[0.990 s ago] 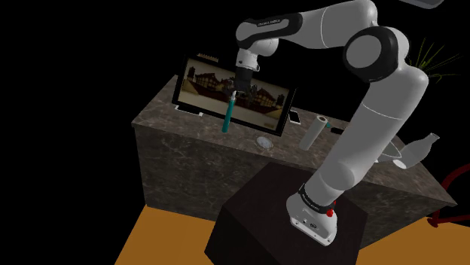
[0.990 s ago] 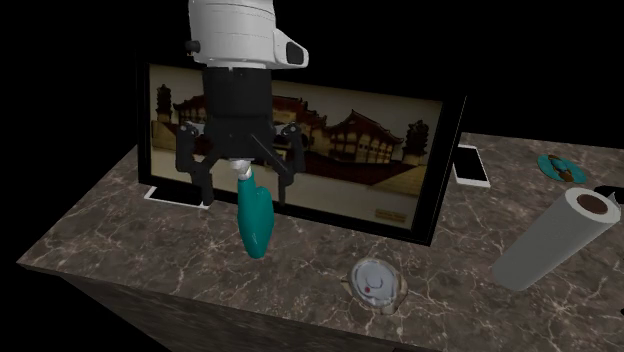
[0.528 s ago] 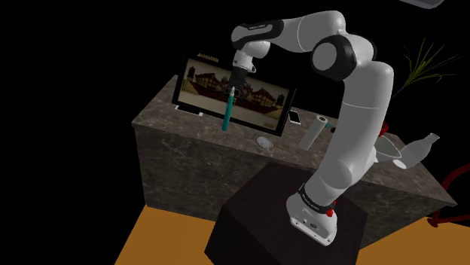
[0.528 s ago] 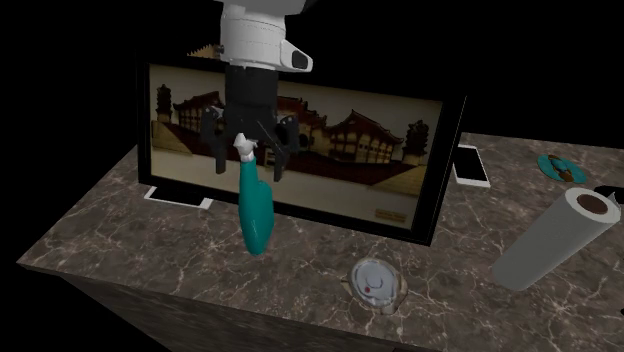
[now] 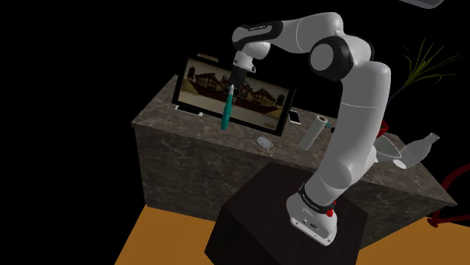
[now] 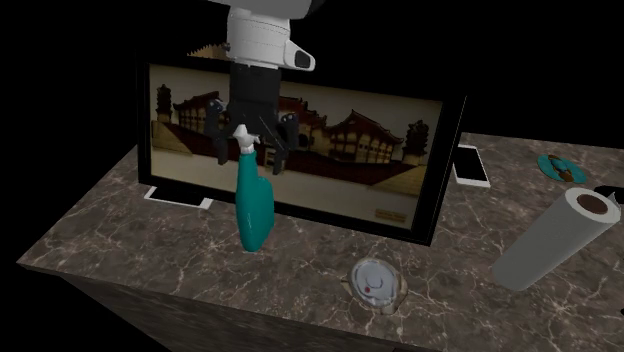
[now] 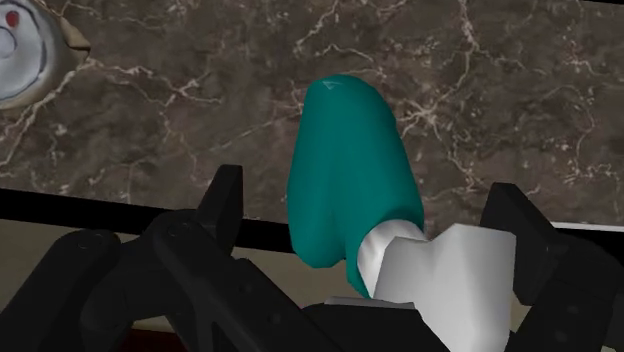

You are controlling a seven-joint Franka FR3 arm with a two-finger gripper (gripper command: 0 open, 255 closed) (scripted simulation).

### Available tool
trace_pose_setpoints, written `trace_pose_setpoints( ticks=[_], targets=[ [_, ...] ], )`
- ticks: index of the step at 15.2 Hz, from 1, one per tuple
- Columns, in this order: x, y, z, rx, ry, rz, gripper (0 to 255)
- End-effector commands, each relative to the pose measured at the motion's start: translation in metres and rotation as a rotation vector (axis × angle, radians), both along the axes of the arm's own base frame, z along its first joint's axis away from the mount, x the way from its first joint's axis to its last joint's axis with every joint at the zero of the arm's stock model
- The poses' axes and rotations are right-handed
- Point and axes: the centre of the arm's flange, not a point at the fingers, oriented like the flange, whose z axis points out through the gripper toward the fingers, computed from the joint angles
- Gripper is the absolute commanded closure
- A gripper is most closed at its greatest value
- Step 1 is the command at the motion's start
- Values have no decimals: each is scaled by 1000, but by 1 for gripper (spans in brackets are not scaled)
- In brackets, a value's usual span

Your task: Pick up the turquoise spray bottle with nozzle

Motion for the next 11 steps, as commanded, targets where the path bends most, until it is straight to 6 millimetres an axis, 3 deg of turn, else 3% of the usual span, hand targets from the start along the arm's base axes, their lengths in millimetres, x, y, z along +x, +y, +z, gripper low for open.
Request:
trace_pose_setpoints(
  ticks=[1, 2, 3, 6, 7, 8, 10, 11],
  targets=[
    [-5, 8, -65, 21, 109, 5, 0],
    [-5, 8, -65, 21, 109, 5, 0],
    [0, 16, -75, 20, 110, 7, 255],
    [13, -5, -67, 23, 108, 6, 255],
    [0, -1, -58, 23, 108, 5, 255],
    [5, -3, -70, 22, 108, 5, 255],
    [10, -7, -73, 23, 108, 4, 255],
    [3, -15, -62, 24, 108, 4, 255]
  ],
)
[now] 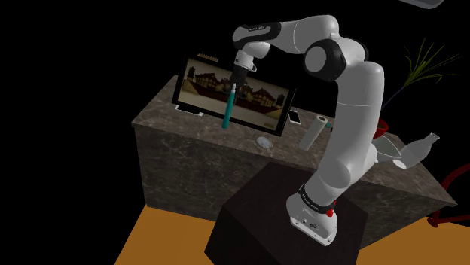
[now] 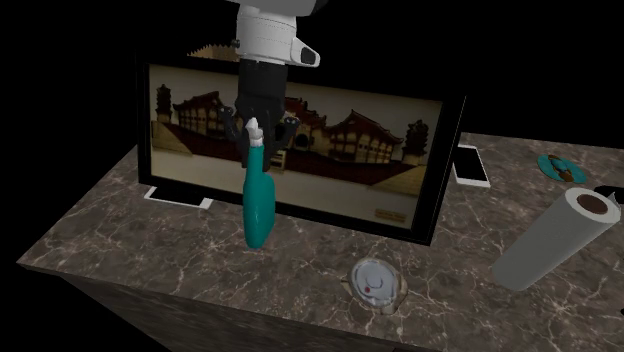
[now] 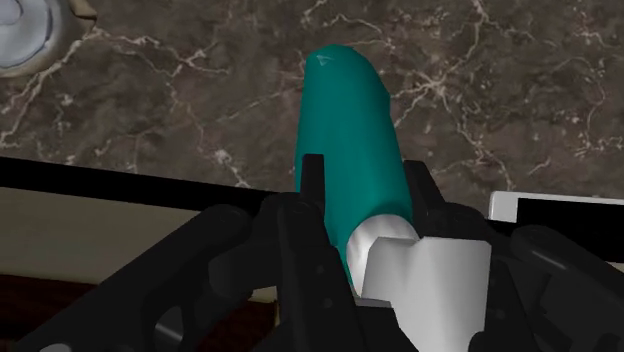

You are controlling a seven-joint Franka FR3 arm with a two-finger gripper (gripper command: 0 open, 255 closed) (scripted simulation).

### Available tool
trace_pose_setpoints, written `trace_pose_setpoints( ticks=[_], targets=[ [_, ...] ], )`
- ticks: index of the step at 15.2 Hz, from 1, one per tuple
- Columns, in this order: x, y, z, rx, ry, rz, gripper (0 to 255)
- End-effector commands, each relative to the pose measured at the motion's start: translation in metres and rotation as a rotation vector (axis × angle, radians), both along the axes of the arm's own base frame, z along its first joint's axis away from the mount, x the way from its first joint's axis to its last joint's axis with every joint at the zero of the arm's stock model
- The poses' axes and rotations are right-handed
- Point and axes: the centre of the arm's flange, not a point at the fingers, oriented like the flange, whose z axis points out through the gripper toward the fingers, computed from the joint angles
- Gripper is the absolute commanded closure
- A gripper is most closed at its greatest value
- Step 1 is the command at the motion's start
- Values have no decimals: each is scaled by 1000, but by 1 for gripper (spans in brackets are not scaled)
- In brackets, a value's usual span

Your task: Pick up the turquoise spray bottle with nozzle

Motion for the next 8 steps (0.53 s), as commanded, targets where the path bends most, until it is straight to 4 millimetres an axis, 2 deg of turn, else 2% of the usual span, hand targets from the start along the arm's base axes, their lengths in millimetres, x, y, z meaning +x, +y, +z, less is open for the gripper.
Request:
trace_pose_setpoints(
  ticks=[1, 8],
  targets=[
    [-16, 30, -62, 21, 105, 6, 255],
    [-16, 30, -25, 21, 105, 6, 255]
  ],
)
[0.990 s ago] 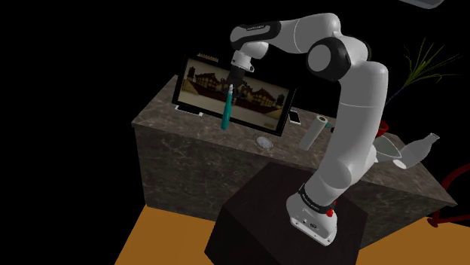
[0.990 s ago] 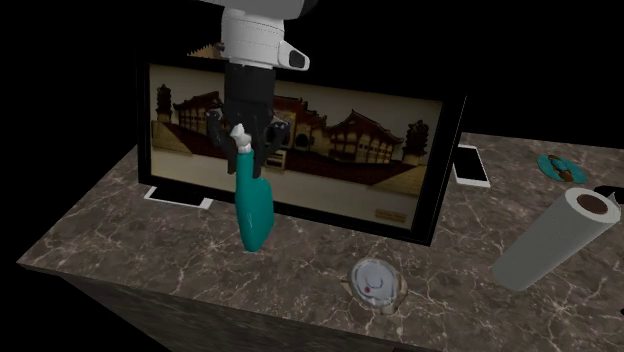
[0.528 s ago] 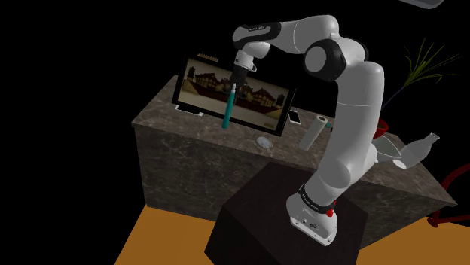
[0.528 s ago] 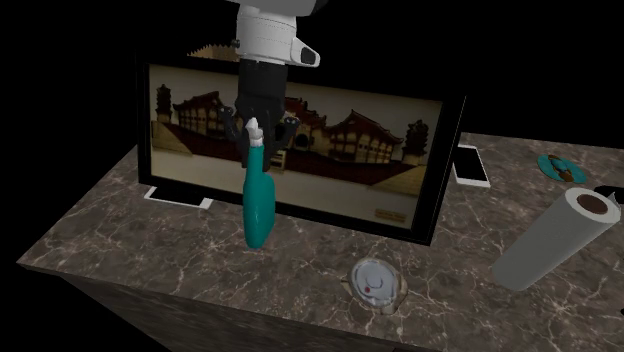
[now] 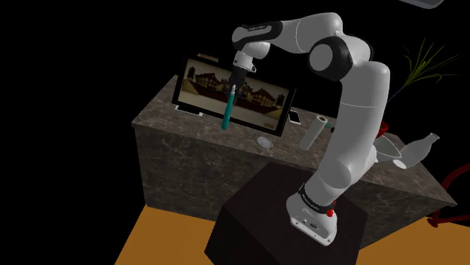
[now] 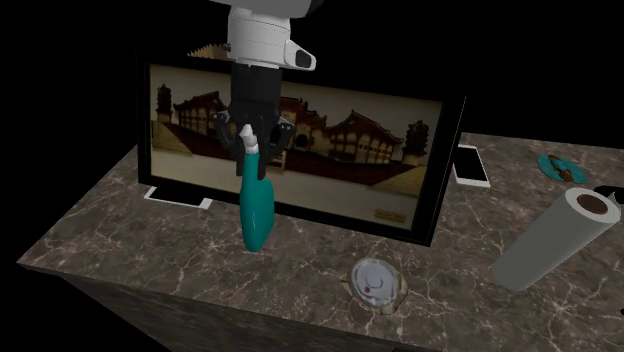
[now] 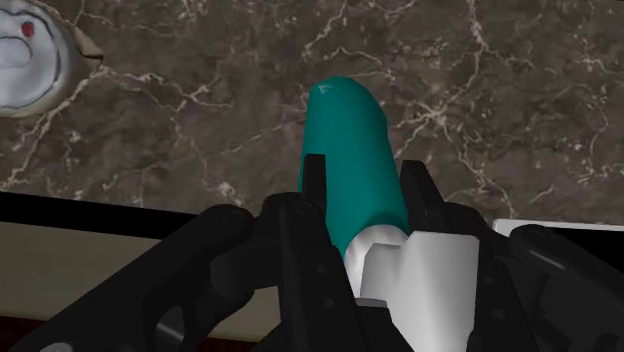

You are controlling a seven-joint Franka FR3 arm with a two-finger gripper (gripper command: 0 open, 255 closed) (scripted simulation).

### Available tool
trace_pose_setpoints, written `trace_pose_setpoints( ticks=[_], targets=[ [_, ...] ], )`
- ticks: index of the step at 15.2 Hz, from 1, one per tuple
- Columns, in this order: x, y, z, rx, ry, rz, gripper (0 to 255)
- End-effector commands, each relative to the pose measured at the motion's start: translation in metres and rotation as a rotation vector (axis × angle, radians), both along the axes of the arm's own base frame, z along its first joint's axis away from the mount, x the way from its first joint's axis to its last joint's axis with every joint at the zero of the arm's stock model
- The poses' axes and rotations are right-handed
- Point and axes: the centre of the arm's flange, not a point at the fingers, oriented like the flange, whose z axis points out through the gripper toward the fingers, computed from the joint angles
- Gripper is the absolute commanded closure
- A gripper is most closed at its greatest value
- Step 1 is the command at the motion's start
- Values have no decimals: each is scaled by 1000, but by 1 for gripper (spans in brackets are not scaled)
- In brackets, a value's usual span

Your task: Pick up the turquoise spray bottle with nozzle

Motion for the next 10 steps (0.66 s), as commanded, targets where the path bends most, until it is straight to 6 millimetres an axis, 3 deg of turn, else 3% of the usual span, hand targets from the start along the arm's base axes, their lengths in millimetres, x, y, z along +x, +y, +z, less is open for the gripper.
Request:
trace_pose_setpoints(
  ticks=[1, 8, 10],
  targets=[
    [-5, 9, -22, 29, 82, 16, 255],
    [-5, 9, 15, 29, 82, 16, 255],
    [-5, 9, 15, 29, 82, 16, 255]
  ],
)
